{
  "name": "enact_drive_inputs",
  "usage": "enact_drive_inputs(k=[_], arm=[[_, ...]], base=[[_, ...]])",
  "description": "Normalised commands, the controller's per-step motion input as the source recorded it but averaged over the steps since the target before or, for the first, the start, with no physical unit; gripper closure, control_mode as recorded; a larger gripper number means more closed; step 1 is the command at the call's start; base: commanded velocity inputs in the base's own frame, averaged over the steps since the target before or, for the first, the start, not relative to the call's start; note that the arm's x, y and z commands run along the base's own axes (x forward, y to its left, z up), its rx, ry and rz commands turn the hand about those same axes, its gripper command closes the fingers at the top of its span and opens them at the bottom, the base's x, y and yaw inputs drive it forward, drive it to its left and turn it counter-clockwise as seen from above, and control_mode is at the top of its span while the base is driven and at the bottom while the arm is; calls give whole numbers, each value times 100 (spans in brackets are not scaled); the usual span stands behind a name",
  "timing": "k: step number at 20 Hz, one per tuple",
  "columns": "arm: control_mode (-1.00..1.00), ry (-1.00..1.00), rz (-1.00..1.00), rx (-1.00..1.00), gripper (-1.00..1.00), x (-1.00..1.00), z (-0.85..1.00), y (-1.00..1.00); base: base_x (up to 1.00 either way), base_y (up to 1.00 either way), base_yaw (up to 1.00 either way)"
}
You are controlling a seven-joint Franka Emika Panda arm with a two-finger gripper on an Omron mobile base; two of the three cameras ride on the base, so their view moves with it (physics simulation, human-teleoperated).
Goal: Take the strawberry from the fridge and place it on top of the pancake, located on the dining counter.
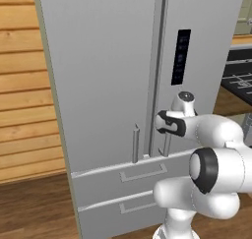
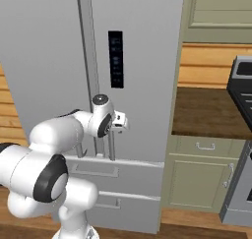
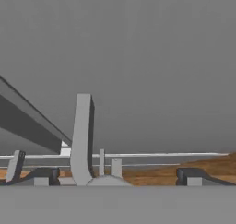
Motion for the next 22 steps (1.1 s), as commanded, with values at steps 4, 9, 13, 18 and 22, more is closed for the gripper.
enact_drive_inputs(k=[4,9,13,18,22], arm=[[-100,-16,0,0,100,8,-15,0],[-100,-15,0,0,100,-4,-1,-15],[-100,0,0,5,100,-48,0,-83],[-100,0,0,7,100,-100,-4,-100],[-100,3,0,12,100,-88,-2,-100]], base=[[0,0,0],[0,0,0],[0,0,0],[0,0,0],[0,0,0]])
